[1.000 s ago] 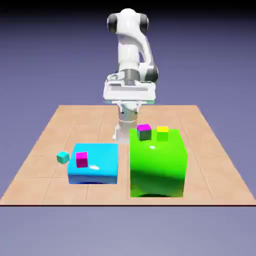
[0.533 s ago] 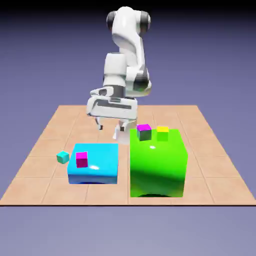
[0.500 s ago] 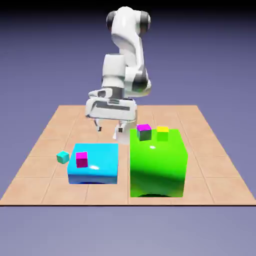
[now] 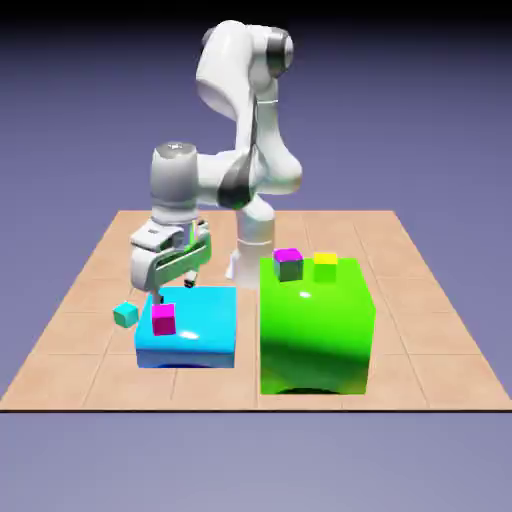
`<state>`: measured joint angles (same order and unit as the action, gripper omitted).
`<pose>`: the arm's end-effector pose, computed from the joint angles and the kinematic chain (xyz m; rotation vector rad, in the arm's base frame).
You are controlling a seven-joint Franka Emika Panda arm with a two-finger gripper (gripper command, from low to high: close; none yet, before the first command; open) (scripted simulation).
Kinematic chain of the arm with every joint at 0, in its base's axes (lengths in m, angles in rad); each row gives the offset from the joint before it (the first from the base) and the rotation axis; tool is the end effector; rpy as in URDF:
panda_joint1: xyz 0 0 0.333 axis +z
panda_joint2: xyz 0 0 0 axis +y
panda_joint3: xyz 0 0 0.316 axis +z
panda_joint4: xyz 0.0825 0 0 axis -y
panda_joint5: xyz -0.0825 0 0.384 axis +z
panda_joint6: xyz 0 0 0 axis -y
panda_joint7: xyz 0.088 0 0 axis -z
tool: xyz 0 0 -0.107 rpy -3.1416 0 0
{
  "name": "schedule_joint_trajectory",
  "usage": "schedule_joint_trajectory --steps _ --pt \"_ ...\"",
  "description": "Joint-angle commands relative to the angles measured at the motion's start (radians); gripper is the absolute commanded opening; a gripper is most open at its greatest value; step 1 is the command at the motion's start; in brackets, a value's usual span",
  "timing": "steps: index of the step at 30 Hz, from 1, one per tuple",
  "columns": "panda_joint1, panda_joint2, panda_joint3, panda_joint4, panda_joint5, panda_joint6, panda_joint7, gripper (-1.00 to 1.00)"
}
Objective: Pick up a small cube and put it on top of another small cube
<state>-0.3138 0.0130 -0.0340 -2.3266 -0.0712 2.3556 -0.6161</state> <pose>0.4788 -0.1746 0.3347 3.0497 0.4894 -0.0148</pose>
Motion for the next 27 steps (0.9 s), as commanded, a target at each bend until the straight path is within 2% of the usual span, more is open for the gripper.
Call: schedule_joint_trajectory --steps 1,27 --pt "-0.007 0.019 -0.001 0.016 -0.002 -0.022 -0.044 0.00" --pt "-0.276 0.504 -0.029 0.418 -0.062 -0.590 -1.174 0.00"
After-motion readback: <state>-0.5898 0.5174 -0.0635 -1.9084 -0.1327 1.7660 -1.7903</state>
